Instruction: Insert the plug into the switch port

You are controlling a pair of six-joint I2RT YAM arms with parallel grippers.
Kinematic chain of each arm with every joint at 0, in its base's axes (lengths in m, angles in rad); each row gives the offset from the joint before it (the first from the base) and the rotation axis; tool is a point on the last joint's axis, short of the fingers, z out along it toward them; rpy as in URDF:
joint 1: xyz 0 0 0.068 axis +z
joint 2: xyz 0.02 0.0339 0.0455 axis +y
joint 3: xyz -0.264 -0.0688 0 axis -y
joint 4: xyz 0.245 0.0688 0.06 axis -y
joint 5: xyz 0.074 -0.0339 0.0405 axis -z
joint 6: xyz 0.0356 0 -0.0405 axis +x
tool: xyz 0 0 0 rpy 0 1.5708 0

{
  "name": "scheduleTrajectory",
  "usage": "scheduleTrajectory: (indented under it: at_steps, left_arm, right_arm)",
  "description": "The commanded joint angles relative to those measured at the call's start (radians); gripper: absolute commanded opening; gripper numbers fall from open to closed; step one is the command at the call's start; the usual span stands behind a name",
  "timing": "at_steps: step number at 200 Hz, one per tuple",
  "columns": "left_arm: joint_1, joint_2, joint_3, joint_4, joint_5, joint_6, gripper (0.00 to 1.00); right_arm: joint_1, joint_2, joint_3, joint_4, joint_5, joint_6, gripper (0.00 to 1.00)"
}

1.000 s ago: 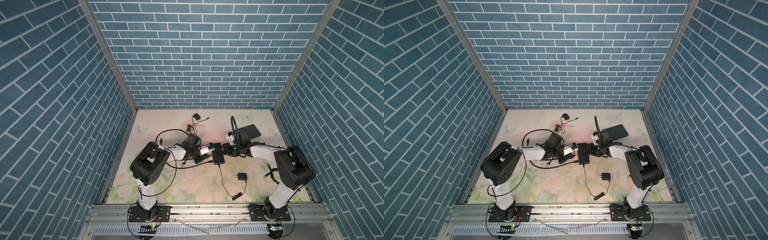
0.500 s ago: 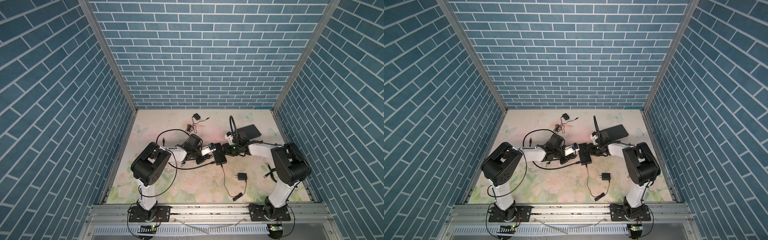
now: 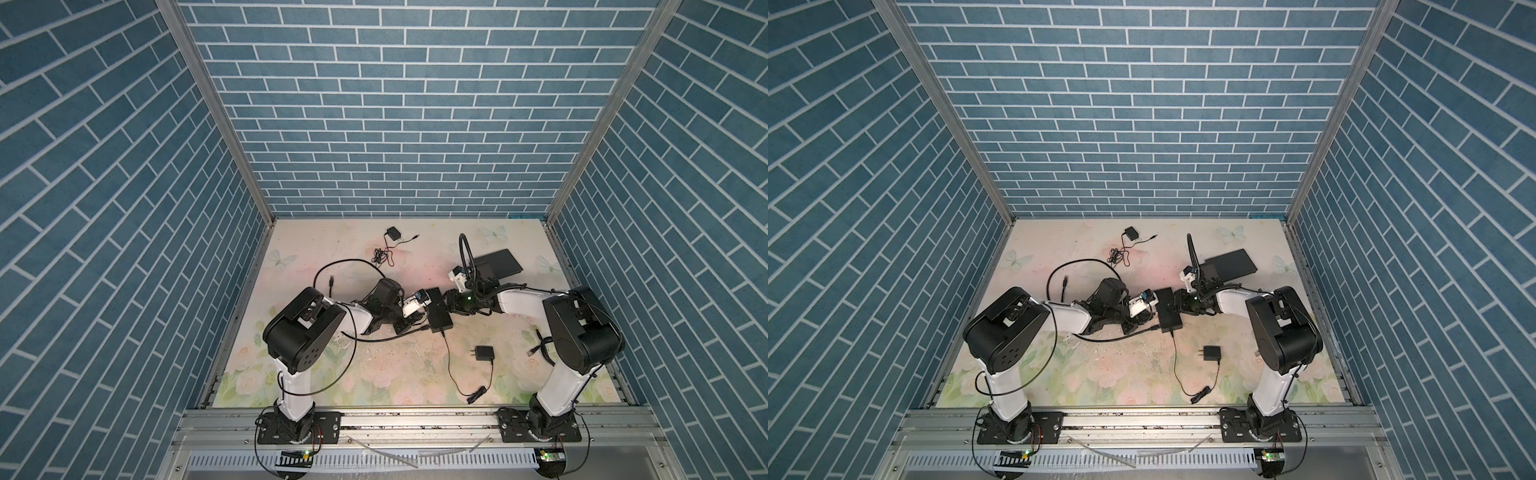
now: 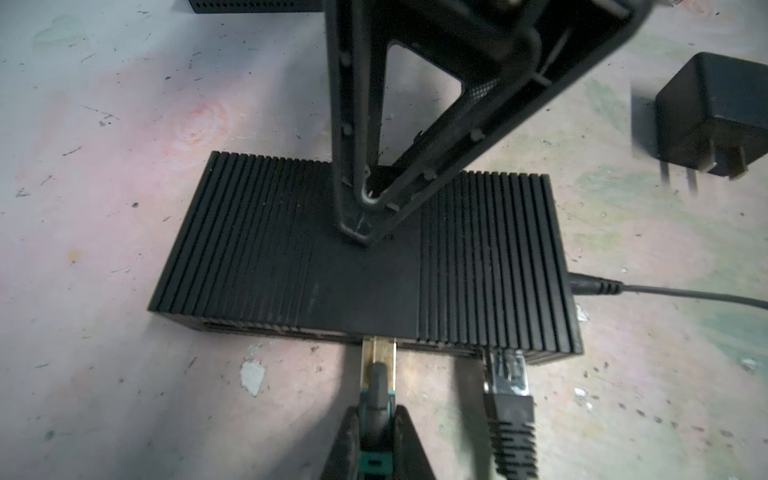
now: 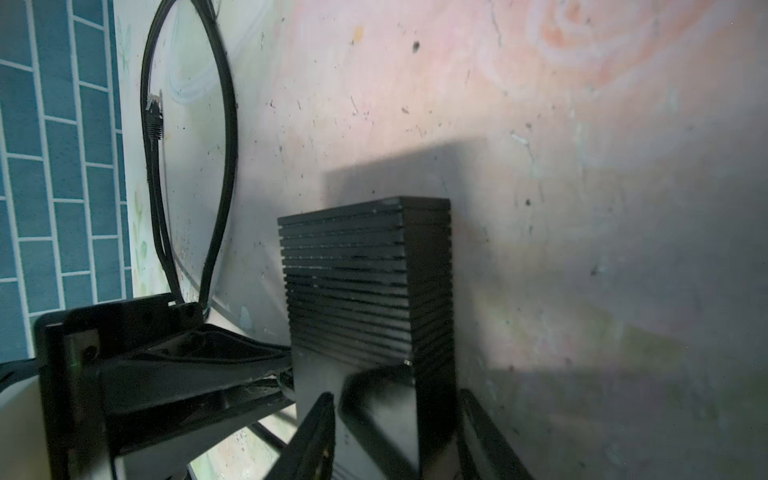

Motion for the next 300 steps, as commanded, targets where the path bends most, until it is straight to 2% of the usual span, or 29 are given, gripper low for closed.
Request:
scheduleTrajectory:
  at_steps: [1, 26, 67, 133, 152, 170, 195, 247, 300]
  left_arm:
    - [-0.015, -0.007, 0.003, 0.087, 0.009, -0.024, 0.05]
    - [-0.024, -0.006, 0.033, 0.022, 0.023, 0.015, 0.05]
    - [-0.025, 0.011, 0.080, -0.006, 0.025, 0.012, 0.05]
    - [-0.025, 0.051, 0.161, 0.034, 0.057, -0.049, 0.04]
    - [-0.025, 0.068, 0.171, 0.042, 0.054, -0.061, 0.04]
    - [-0.025, 0.064, 0.147, 0.079, 0.050, -0.073, 0.04]
    - [-0.025, 0.040, 0.102, 0.082, 0.044, -0.061, 0.04]
    - [-0.025, -0.018, 0.024, 0.053, 0.037, -0.028, 0.04]
    - [-0.023, -0.010, 0.019, 0.062, 0.050, -0.036, 0.04]
  right_arm:
    - [0.039, -0.003, -0.029, -0.037, -0.090, -0.018, 0.48]
    - [0.055, 0.010, -0.019, -0.048, -0.099, -0.037, 0.47]
    - [0.100, 0.003, -0.030, -0.043, -0.113, -0.027, 0.45]
    - [0.181, 0.010, -0.113, 0.162, -0.191, 0.139, 0.39]
    - [0.206, 0.010, -0.122, 0.173, -0.199, 0.165, 0.38]
    - [0.208, 0.001, -0.142, 0.176, -0.201, 0.187, 0.39]
    - [0.172, -0.029, -0.169, 0.174, -0.170, 0.198, 0.47]
    - [0.095, -0.056, -0.147, 0.078, -0.139, 0.128, 0.51]
    - [0.127, 0.001, -0.115, -0.011, -0.124, 0.032, 0.46]
